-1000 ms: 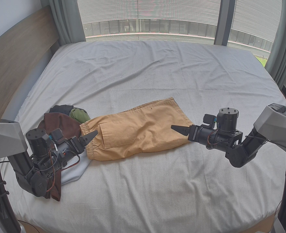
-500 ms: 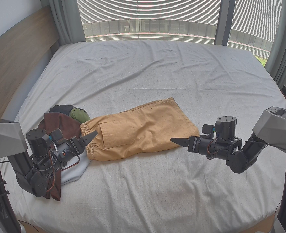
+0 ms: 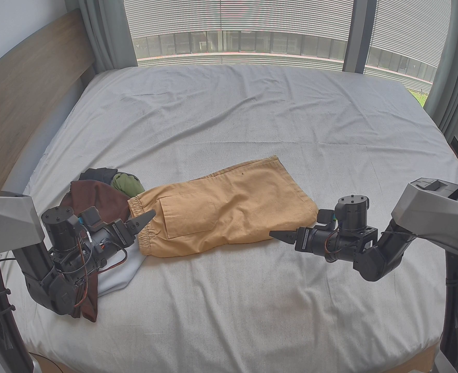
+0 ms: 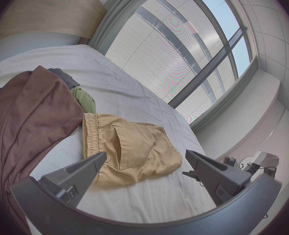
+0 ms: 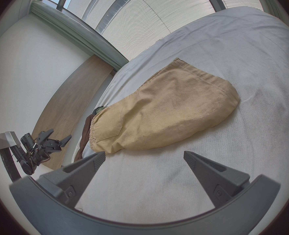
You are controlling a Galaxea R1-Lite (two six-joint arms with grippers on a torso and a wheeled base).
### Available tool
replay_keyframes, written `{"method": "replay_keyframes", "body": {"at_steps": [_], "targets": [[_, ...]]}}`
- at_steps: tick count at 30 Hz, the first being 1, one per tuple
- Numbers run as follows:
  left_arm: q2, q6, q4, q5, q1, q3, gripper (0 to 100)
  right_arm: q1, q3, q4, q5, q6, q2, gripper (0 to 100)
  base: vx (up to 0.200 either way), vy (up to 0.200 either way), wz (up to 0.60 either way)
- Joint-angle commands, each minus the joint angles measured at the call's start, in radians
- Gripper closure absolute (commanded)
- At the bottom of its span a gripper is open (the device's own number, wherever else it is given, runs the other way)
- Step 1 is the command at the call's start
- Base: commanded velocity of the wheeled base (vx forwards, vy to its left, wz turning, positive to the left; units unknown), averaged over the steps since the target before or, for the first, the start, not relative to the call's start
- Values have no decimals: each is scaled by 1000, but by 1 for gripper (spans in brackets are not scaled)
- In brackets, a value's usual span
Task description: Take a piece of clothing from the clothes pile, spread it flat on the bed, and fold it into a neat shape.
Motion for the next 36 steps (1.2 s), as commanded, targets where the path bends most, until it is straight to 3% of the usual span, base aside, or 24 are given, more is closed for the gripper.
{"method": "replay_keyframes", "body": {"at_steps": [1,10,28,36], "targets": [[3,-1,0,0,0,-1,0,1,-47,0,-5,6,79,0,0,0,0],[3,-1,0,0,0,-1,0,13,-134,13,-11,72,155,0,0,0,0],[1,-1,0,0,0,-1,0,8,-310,62,-48,75,256,0,0,0,0],[3,-1,0,0,0,-1,0,11,-450,68,-124,73,331,0,0,0,0]]}}
